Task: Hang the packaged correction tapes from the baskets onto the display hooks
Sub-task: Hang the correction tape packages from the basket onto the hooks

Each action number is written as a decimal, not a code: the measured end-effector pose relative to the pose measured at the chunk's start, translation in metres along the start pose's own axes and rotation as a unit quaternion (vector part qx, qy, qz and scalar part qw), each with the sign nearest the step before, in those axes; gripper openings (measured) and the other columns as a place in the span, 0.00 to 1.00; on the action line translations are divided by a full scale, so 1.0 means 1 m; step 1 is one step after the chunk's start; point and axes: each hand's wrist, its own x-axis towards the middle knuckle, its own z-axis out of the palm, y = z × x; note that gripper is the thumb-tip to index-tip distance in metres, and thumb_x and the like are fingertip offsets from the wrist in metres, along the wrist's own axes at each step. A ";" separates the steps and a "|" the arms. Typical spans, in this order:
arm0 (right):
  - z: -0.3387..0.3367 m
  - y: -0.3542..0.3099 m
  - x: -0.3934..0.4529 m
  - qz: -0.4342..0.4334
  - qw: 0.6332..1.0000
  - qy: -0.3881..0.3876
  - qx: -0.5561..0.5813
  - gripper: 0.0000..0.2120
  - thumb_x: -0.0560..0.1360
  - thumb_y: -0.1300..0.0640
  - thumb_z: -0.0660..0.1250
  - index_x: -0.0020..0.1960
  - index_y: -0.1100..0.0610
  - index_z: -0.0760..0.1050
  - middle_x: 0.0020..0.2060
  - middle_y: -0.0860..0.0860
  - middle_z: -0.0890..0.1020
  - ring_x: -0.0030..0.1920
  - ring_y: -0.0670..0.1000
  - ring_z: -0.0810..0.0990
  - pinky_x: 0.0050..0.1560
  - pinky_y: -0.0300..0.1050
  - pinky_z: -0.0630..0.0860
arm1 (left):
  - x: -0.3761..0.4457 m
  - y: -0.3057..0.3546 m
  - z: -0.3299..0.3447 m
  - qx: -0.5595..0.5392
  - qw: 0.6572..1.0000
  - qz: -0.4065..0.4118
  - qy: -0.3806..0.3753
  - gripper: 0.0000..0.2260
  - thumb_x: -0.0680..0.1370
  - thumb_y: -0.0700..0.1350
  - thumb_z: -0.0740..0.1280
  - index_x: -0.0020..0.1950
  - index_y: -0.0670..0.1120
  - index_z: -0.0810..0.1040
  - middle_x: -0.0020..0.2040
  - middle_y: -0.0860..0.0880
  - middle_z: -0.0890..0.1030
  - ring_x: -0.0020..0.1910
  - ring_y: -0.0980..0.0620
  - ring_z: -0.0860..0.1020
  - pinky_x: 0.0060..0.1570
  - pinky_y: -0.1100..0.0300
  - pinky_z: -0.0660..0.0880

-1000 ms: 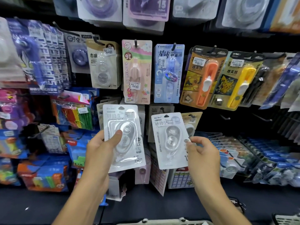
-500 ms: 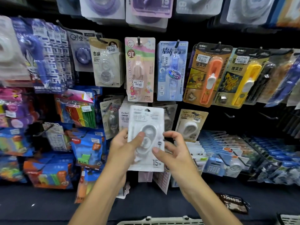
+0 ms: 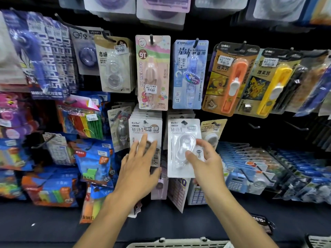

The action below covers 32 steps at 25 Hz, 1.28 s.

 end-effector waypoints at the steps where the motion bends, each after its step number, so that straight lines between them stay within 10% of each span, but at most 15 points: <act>1: 0.003 0.003 0.010 -0.003 1.000 0.002 -0.020 0.18 0.78 0.51 0.71 0.64 0.38 0.73 0.62 0.38 0.74 0.65 0.50 0.75 0.58 0.53 0.75 | 0.000 -0.001 0.001 -0.004 1.000 0.001 -0.002 0.37 0.82 0.59 0.61 0.83 0.60 0.41 0.79 0.60 0.27 0.82 0.53 0.35 0.80 0.44 0.49; 12: 0.041 0.037 0.074 -0.043 0.979 -0.037 -0.195 0.30 0.81 0.58 0.67 0.80 0.52 0.60 0.75 0.54 0.69 0.75 0.57 0.68 0.71 0.51 0.66 | -0.004 -0.011 0.011 0.023 1.000 0.014 0.004 0.42 0.81 0.54 0.64 0.82 0.62 0.35 0.75 0.63 0.20 0.81 0.53 0.32 0.78 0.42 0.56; 19: 0.055 0.064 0.068 -0.250 0.771 -0.067 -0.582 0.35 0.81 0.52 0.58 0.82 0.57 0.47 0.82 0.53 0.48 0.81 0.59 0.45 0.80 0.60 0.46 | -0.001 -0.013 0.020 0.101 0.993 0.044 0.053 0.42 0.80 0.52 0.63 0.83 0.58 0.36 0.75 0.57 0.19 0.82 0.48 0.32 0.80 0.43 0.43; 26: 0.061 0.069 0.109 -0.221 0.741 -0.081 -0.628 0.40 0.76 0.51 0.63 0.82 0.58 0.48 0.82 0.55 0.42 0.81 0.64 0.40 0.79 0.60 0.53 | 0.003 -0.020 0.023 0.099 0.989 0.074 0.079 0.40 0.79 0.50 0.63 0.84 0.57 0.41 0.80 0.55 0.28 0.83 0.48 0.39 0.80 0.48 0.44; 32: 0.074 0.067 0.111 -0.292 0.691 -0.019 -0.661 0.36 0.72 0.51 0.68 0.77 0.60 0.65 0.78 0.59 0.64 0.75 0.66 0.63 0.67 0.64 0.62 | 0.003 -0.015 0.022 0.085 0.987 0.086 0.106 0.38 0.76 0.45 0.68 0.84 0.53 0.55 0.85 0.48 0.50 0.83 0.43 0.53 0.79 0.45 0.55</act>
